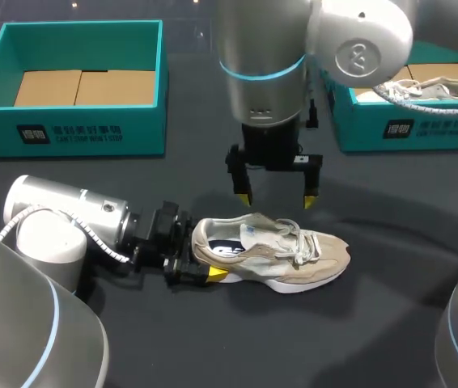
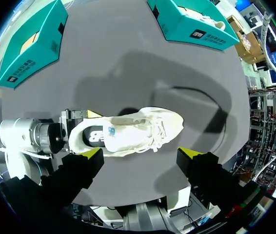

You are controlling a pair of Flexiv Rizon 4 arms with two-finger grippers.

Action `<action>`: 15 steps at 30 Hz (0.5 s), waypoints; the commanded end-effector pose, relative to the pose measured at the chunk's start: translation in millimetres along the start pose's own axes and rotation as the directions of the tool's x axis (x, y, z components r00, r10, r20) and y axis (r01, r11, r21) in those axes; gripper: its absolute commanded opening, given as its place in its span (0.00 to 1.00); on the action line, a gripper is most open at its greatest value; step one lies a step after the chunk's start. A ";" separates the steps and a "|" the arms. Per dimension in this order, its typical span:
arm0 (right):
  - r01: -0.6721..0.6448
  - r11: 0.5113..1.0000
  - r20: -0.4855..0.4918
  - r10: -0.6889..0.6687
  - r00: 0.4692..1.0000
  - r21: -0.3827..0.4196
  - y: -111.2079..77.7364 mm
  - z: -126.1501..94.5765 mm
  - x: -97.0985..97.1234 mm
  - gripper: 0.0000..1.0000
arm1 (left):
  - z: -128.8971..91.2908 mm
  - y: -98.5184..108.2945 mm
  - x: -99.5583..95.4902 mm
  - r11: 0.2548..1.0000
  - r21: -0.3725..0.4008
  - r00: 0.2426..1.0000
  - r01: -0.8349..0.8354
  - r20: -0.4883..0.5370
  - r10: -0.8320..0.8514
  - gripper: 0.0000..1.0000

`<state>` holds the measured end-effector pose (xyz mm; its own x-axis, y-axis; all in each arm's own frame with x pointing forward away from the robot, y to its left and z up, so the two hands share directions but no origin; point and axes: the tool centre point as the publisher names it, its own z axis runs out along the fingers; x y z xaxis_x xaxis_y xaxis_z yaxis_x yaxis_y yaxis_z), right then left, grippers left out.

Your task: Take the shoe out of the shoebox, open the shoe tongue, remove and reinsert the insole, then place the shoe into the shoebox

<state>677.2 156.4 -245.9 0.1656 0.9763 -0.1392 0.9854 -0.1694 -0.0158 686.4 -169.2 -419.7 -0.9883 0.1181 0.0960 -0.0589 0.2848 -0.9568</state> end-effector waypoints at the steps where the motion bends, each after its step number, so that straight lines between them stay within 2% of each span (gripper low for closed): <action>1: -0.191 0.981 0.267 0.195 0.944 -0.041 -13.7 11.4 40.2 1.00 | -0.8 0.7 -0.2 1.000 -0.001 1.000 0.000 0.000 0.000 0.00; 11: -0.181 0.983 0.384 0.175 0.906 -0.023 -25.2 27.0 56.1 1.00 | -0.8 0.7 -0.2 1.000 -0.001 1.000 0.000 0.000 0.000 0.00; 15: -0.166 0.986 0.402 0.161 0.901 -0.025 -29.0 35.5 59.4 1.00 | -0.8 0.7 -0.2 1.000 -0.001 1.000 0.000 0.000 0.000 0.00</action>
<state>662.5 191.8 -277.9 0.0501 0.9735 -0.2232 0.9943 -0.0697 -0.0810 686.4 -169.2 -419.7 -0.9883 0.1182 0.0961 -0.0589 0.2847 -0.9568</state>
